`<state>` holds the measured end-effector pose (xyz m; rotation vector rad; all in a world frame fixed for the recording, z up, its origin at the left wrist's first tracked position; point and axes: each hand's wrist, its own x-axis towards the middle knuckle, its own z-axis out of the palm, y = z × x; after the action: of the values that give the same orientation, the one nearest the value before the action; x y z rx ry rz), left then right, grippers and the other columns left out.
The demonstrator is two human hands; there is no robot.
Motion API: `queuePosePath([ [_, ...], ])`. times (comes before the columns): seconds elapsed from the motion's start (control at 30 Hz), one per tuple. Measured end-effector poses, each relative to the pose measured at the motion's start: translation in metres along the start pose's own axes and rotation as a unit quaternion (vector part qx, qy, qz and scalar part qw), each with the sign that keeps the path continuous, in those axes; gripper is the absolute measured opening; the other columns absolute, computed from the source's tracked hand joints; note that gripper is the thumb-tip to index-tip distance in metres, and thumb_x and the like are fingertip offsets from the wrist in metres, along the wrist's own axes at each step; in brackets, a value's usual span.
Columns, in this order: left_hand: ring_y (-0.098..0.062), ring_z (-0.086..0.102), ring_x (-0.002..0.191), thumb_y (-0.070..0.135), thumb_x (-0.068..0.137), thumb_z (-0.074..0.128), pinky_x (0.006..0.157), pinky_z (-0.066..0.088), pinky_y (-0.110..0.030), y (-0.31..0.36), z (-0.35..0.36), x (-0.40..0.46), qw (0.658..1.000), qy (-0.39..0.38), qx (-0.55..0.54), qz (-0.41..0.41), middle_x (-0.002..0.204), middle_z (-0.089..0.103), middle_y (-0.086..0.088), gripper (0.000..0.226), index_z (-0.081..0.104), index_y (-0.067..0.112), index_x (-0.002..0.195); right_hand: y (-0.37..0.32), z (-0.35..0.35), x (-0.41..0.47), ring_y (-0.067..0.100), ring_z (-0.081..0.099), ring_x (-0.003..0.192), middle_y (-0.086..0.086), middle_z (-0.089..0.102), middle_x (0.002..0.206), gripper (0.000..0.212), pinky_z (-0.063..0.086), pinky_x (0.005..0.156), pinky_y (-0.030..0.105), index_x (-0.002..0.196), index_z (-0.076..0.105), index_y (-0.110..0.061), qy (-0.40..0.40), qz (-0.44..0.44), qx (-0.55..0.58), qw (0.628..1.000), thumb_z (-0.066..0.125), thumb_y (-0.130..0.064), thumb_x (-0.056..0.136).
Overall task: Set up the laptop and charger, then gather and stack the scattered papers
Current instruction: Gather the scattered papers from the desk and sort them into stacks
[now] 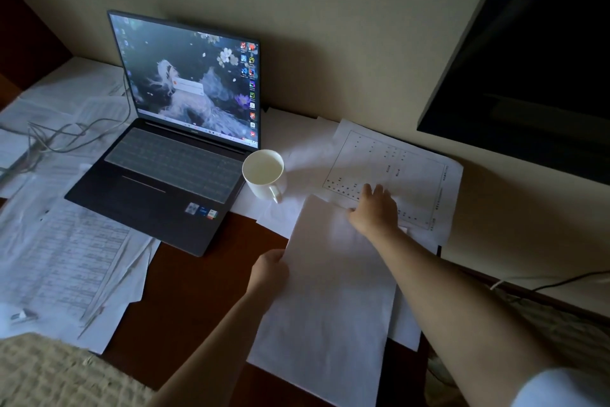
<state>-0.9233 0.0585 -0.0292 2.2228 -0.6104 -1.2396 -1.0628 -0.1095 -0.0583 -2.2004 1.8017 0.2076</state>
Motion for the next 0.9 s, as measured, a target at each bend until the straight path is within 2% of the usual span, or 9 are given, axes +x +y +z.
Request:
queuePosePath([
  [0.1,-0.018,0.064,0.076,0.001,0.084,0.041,0.072,0.059,-0.035,-0.001,-0.001,0.006,1.0,0.013,0.005,-0.027,0.085,0.065,-0.001,0.031,0.065,0.019,0.084,-0.007,-0.009,0.008,0.04,0.047,0.119,0.026,0.044,0.134,0.061,0.043,0.095,0.041,0.135,0.037,-0.003,-0.01,-0.024,-0.063,0.998,0.055,-0.039,0.089],
  [0.27,-0.022,0.065,0.079,0.013,0.087,0.042,0.079,0.058,-0.041,-0.002,-0.007,0.011,0.996,0.056,0.017,-0.066,0.088,0.065,-0.005,0.023,0.064,0.016,0.094,-0.021,-0.025,0.014,0.029,0.061,0.101,0.016,0.062,0.11,0.031,0.049,0.076,0.034,0.114,0.051,0.001,-0.029,-0.087,-0.131,0.987,0.06,-0.001,0.085],
  [0.4,-0.022,0.061,0.076,0.007,0.087,0.042,0.075,0.057,-0.035,0.0,-0.012,0.016,0.997,0.042,0.011,-0.07,0.086,0.062,-0.008,0.021,0.062,0.01,0.091,-0.022,-0.023,0.003,0.028,0.066,0.08,0.016,0.066,0.086,0.018,0.053,0.065,0.031,0.086,0.064,0.001,0.077,-0.06,-0.161,0.982,0.071,0.002,0.069],
  [0.5,-0.02,0.058,0.071,-0.001,0.087,0.04,0.071,0.054,-0.033,0.0,-0.015,0.016,0.998,0.017,-0.006,-0.058,0.08,0.058,-0.004,0.025,0.06,0.012,0.093,-0.014,-0.014,-0.003,0.028,0.063,0.092,0.013,0.065,0.099,0.022,0.044,0.072,0.031,0.103,0.058,-0.002,0.055,-0.075,-0.115,0.989,0.049,0.007,0.084],
  [0.6,-0.024,0.062,0.074,-0.013,0.079,0.042,0.07,0.056,-0.037,-0.002,-0.02,0.007,0.999,-0.039,-0.021,-0.015,0.084,0.062,-0.006,0.038,0.063,0.013,0.096,-0.004,-0.011,-0.017,0.031,0.062,0.095,0.013,0.067,0.098,0.026,0.038,0.092,0.036,0.104,0.062,-0.005,0.149,-0.034,-0.024,0.988,0.047,0.006,0.086],
  [0.67,-0.03,0.066,0.084,-0.018,0.078,0.043,0.074,0.058,-0.044,-0.004,-0.024,0.0,0.996,-0.07,-0.051,0.011,0.095,0.067,-0.012,0.044,0.064,0.015,0.098,-0.005,-0.009,-0.038,0.032,0.061,0.093,0.01,0.068,0.085,0.021,0.023,0.108,0.047,0.084,0.069,-0.008,0.255,0.013,0.106,0.961,0.054,0.006,0.078],
  [0.77,-0.032,0.068,0.09,-0.018,0.081,0.046,0.082,0.056,-0.052,-0.013,-0.024,-0.009,0.99,-0.097,-0.106,0.009,0.101,0.069,-0.013,0.044,0.066,0.014,0.102,-0.004,0.016,-0.079,0.033,0.053,0.111,0.012,0.067,0.103,0.024,0.03,0.104,0.053,0.051,0.061,-0.011,0.36,0.022,0.277,0.891,0.049,-0.003,0.07],
  [0.83,-0.036,0.067,0.092,-0.018,0.081,0.047,0.084,0.053,-0.057,-0.023,-0.021,-0.013,0.982,-0.117,-0.146,-0.011,0.103,0.068,-0.017,0.043,0.065,0.007,0.11,0.002,0.038,-0.105,0.037,0.041,0.127,0.02,0.055,0.13,0.03,0.036,0.103,0.046,0.049,0.061,-0.006,0.305,0.01,0.352,0.885,0.046,0.008,0.071],
  [0.9,-0.04,0.065,0.096,-0.018,0.081,0.046,0.085,0.052,-0.057,-0.031,-0.02,-0.019,0.975,-0.13,-0.175,-0.038,0.108,0.067,-0.02,0.045,0.061,0.003,0.118,0.016,0.049,-0.124,0.025,0.032,0.135,0.019,0.038,0.145,0.033,0.031,0.104,0.023,0.054,0.062,-0.002,0.204,0.027,0.421,0.883,0.048,0.02,0.073],
])
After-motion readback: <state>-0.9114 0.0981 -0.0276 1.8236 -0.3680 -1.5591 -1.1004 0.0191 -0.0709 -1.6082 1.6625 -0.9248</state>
